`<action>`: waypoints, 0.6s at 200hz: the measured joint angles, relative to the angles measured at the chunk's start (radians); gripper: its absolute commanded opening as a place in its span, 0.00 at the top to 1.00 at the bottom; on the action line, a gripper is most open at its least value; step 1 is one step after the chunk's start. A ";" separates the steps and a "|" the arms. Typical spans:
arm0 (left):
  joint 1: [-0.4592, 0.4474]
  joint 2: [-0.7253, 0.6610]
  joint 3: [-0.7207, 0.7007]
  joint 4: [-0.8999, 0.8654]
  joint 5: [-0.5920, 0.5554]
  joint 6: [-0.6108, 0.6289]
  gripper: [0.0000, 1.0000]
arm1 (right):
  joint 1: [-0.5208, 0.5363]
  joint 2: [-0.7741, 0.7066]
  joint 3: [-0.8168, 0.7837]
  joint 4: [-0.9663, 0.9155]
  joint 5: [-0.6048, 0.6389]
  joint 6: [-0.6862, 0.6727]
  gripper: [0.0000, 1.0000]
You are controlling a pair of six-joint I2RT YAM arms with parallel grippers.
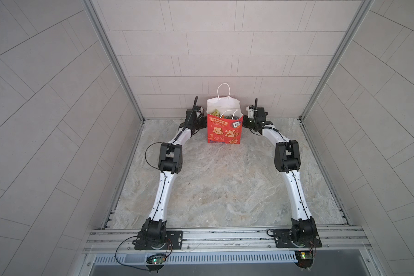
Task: Take the snacks out of the paper bag
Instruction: Move the paper bag to the top-center of the table.
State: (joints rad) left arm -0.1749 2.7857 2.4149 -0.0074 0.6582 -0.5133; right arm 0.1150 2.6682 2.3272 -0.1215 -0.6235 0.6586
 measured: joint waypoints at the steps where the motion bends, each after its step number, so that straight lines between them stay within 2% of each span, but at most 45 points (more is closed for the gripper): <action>1: 0.000 0.001 0.002 0.000 0.000 0.000 1.00 | 0.000 0.002 0.002 0.001 -0.002 0.002 0.98; 58: 0.001 0.011 0.015 -0.006 0.019 -0.002 1.00 | -0.003 0.019 0.014 0.005 -0.027 0.016 0.97; 85: 0.002 -0.042 -0.087 0.021 0.019 0.001 1.00 | -0.003 0.016 -0.003 0.019 -0.034 0.015 0.96; 120: 0.004 -0.132 -0.224 0.047 0.020 0.015 1.00 | -0.004 -0.047 -0.122 0.055 -0.038 0.005 0.96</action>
State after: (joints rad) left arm -0.1707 2.6537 2.1910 0.0399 0.6785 -0.4980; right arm 0.1112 2.6213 2.2055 -0.0669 -0.6613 0.6636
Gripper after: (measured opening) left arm 0.048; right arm 0.049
